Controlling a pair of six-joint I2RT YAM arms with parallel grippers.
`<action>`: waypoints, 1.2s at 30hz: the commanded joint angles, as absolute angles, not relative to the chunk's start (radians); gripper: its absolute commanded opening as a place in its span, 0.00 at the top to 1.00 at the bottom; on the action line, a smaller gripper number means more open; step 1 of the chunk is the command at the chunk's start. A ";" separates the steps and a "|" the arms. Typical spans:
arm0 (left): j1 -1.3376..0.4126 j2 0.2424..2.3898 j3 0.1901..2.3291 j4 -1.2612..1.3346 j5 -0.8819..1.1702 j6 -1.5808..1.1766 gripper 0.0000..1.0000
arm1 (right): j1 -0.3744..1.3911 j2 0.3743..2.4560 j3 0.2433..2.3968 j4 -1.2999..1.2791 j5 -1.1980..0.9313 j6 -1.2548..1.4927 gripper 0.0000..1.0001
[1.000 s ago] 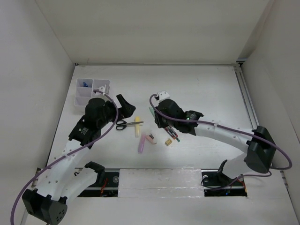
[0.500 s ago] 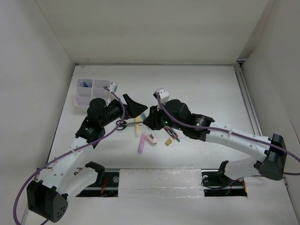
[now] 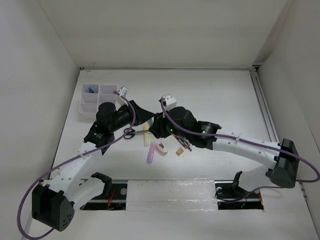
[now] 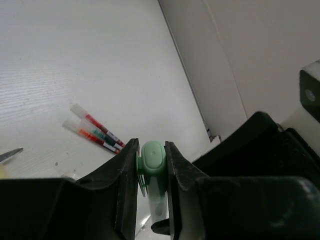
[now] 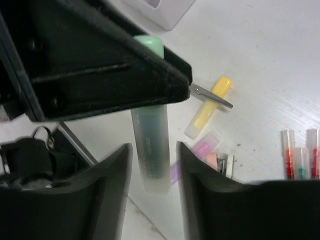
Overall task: Sort the stationery into containers
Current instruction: Pick up the pen from the center of the board, then place the pen in the storage box.
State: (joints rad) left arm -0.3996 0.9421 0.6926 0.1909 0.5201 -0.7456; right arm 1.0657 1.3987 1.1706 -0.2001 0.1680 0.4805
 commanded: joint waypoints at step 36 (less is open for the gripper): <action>-0.097 1.735 1.568 -0.183 -0.759 -0.692 1.00 | 1.077 0.885 0.856 -0.233 0.341 0.565 0.00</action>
